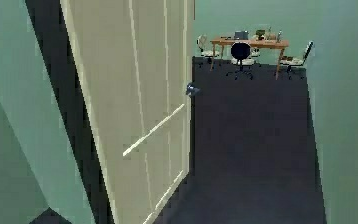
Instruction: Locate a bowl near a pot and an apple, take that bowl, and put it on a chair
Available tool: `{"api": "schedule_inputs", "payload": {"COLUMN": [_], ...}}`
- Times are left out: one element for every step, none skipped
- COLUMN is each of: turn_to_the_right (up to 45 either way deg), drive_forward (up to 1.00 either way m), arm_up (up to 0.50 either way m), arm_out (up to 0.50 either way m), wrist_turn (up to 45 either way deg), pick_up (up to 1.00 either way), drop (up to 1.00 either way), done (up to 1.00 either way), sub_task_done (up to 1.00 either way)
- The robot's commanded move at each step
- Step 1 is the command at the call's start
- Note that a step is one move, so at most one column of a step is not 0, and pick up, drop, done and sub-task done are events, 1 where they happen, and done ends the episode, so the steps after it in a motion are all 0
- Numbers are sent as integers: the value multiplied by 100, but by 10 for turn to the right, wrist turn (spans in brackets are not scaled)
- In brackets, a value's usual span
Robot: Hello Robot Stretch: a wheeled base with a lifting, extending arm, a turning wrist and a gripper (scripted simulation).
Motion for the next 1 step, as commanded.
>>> {"api": "schedule_inputs", "payload": {"turn_to_the_right": [0], "drive_forward": [65], "arm_up": [0], "arm_out": [0], "wrist_turn": [0], "pick_up": [0], "drop": [0], "done": [0], "sub_task_done": [0]}}
